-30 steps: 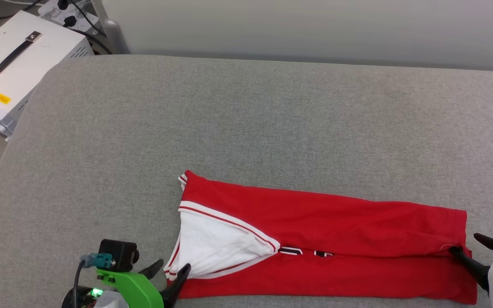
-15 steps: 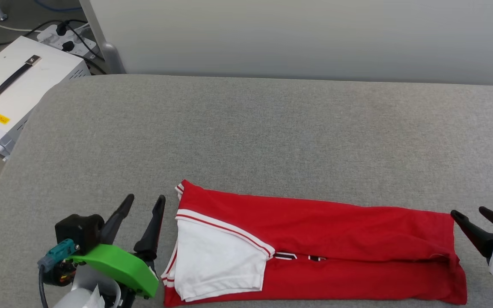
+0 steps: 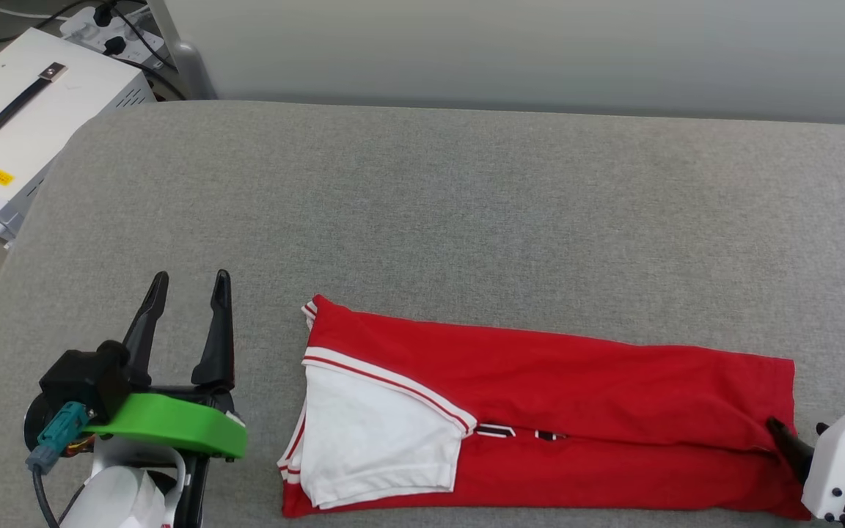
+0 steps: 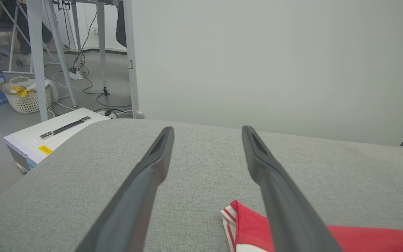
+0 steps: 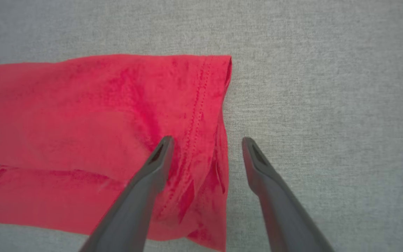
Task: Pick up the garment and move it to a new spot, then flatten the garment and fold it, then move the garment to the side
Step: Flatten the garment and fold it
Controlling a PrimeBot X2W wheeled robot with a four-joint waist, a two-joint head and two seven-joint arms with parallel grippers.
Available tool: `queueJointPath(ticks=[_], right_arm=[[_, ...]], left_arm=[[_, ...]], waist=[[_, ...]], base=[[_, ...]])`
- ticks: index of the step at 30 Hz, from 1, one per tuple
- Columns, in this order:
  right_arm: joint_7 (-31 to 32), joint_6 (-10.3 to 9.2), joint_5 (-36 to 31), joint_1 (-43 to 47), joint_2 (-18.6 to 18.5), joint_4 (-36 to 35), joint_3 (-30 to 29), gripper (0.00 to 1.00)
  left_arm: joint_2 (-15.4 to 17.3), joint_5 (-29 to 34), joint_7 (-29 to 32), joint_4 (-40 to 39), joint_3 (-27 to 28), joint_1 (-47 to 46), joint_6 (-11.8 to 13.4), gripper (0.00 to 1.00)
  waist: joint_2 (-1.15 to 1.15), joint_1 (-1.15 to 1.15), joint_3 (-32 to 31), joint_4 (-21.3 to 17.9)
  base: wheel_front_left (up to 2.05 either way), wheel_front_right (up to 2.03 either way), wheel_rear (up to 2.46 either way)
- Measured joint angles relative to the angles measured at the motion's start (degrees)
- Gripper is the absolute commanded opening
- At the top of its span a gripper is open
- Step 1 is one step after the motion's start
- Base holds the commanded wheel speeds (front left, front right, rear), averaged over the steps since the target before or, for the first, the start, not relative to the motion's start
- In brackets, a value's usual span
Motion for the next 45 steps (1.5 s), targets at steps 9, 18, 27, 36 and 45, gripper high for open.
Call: queueJointPath(ticks=[9, 18, 27, 36, 45], right_arm=[[-0.02, 0.00, -1.15, -0.07, 2.42, 4.63, -2.05, 1.00], [-0.44, -0.01, 4.07, -1.13, 2.64, 9.10, -2.03, 1.00], [-0.96, -0.52, 7.76, -2.36, 1.82, 10.43, 1.48, 1.00], [-3.48, -0.49, 8.22, -2.71, 1.74, 10.84, 5.25, 0.00], [-7.62, 0.01, 8.08, -3.07, 0.11, 11.59, 4.54, 0.00]], left_arm=[[-4.28, 5.41, -0.01, 2.10, 4.99, 0.93, -5.53, 1.00], [-8.25, 10.07, 0.00, 2.97, 8.34, 0.85, -9.98, 1.00], [-10.80, 12.88, -0.01, 3.44, 10.14, 0.80, -12.56, 1.00], [-11.79, 13.33, 0.00, 4.54, 10.69, 0.83, -13.23, 1.00], [-11.98, 13.39, 0.00, 4.91, 11.05, 1.08, -13.32, 1.00]], waist=[[0.00, 0.00, 1.41, 0.25], [0.00, 0.00, 3.21, 0.62], [0.00, 0.00, 3.37, 0.97], [0.00, 0.00, 1.94, 0.69], [0.00, 0.00, 0.56, 0.09]], base=[[0.00, 0.00, 0.00], [0.00, 0.00, 0.00], [0.00, 0.00, 0.00], [0.00, 0.00, 0.00], [0.00, 0.00, 0.00]])
